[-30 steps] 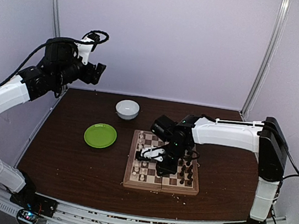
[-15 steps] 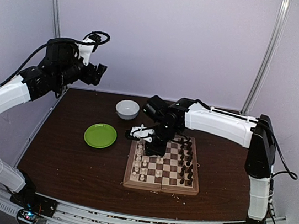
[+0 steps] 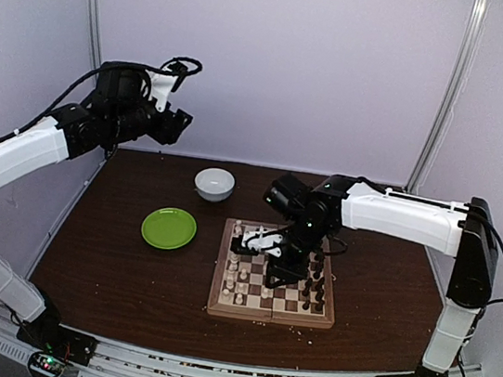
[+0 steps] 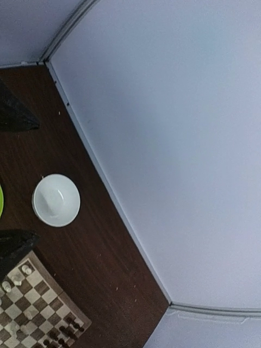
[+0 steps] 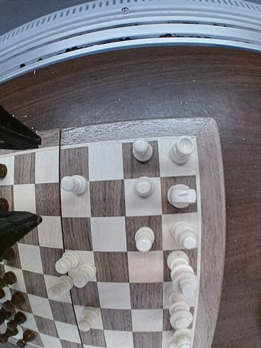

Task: Set up the chess pieces on the board
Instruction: Pick up the pawn from the chessboard, then place the pawn at e2.

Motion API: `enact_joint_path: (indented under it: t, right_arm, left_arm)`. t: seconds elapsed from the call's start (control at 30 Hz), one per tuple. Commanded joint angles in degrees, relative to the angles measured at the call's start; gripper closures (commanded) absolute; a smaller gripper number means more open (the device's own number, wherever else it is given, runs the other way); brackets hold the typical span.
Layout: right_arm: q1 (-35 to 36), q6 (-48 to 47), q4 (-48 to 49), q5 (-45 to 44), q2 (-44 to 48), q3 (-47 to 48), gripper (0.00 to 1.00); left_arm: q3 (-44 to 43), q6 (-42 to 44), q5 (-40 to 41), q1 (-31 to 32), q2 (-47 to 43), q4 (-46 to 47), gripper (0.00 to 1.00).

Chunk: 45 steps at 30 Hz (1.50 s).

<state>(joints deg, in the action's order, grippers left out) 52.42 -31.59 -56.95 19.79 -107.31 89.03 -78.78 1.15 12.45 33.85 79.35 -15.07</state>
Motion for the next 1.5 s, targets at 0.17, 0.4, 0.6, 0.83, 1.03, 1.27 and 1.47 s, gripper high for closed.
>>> enact_joint_path:
  t: [0.17,0.4,0.6,0.83,1.03,1.27,1.47]
  right_arm:
    - [1.0,0.2,3.9,-1.5,-2.7,-2.3,0.62]
    - [1.3,1.0,4.7,-3.4,-5.4,-1.2,0.62]
    - [1.5,1.3,4.1,-3.6,-7.8,-0.1,0.67]
    - [1.5,1.3,2.7,-4.7,-6.6,2.0,0.89]
    - [0.1,0.0,0.5,-7.5,-7.1,9.9,0.9]
    - [-0.5,-0.1,-2.1,-7.0,-14.8,19.9,0.9]
    - [-0.6,0.5,-3.0,-6.0,-18.4,23.5,0.9]
  left_arm:
    - [-7.3,-7.0,-19.9,0.3,10.7,-7.7,0.45]
    - [-7.9,-6.5,-19.0,0.3,10.8,-8.7,0.43]
    - [-7.9,-6.3,-18.4,0.3,10.7,-8.7,0.42]
    - [-7.9,-6.3,-18.2,0.3,10.6,-8.7,0.42]
    - [-7.9,-6.2,-18.2,0.3,10.5,-8.7,0.42]
    - [-7.8,-6.1,-17.7,0.3,10.3,-8.6,0.42]
    - [-7.8,-5.8,-17.4,0.3,9.8,-8.7,0.42]
